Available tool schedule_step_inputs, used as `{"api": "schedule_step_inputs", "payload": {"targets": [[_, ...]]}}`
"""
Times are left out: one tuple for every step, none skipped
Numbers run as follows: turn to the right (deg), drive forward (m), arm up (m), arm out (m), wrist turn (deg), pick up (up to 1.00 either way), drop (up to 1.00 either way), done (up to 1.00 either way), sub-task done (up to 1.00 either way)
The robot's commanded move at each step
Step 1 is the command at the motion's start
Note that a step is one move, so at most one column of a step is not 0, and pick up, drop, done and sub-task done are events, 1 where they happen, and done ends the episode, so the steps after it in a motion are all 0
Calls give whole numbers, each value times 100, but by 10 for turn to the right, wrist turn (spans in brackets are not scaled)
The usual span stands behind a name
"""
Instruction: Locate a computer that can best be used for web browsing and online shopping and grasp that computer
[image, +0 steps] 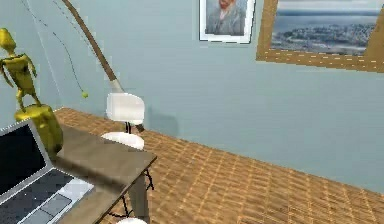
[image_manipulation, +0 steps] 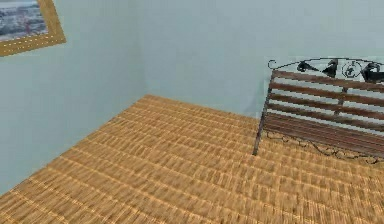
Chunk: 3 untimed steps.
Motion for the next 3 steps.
{"api": "schedule_step_inputs", "payload": {"targets": [[-450, 0, 0, 0, 0, 0, 0, 0, 0], [-450, 0, 0, 0, 0, 0, 0, 0, 0], [-420, 0, 0, 0, 0, 0, 0, 0, 0]]}}
